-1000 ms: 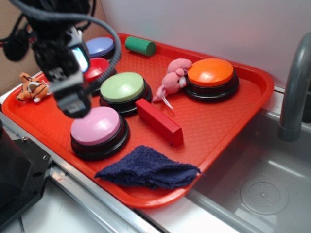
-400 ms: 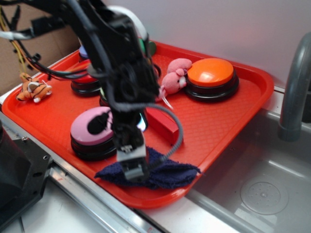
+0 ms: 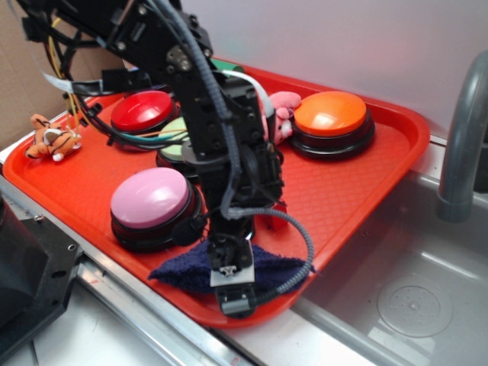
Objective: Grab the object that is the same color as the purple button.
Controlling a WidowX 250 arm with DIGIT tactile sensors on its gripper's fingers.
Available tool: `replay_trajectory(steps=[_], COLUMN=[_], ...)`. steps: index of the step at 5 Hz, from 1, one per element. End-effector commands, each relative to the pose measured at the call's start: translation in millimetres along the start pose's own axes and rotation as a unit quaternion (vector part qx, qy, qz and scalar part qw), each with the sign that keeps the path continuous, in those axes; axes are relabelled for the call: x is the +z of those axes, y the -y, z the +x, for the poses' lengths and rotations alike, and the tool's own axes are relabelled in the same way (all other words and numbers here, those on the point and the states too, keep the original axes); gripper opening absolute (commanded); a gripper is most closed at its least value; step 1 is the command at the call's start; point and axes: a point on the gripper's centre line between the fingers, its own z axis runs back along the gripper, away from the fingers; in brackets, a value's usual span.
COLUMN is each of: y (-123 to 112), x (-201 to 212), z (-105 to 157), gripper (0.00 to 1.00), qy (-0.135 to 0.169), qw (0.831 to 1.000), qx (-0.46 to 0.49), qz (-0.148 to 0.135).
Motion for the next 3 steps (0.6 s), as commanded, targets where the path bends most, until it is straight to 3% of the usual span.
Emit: replay_trajectory(steps=[1, 3], y=[2.8, 0.0], x=[1.6, 3.5], z=[3.8, 2.0], gripper=[0.0, 0.0], qy=[0.013, 0.001], qw=[1.0, 0.999], qx=[-0.002, 0.008], qz=[0.008, 0.041])
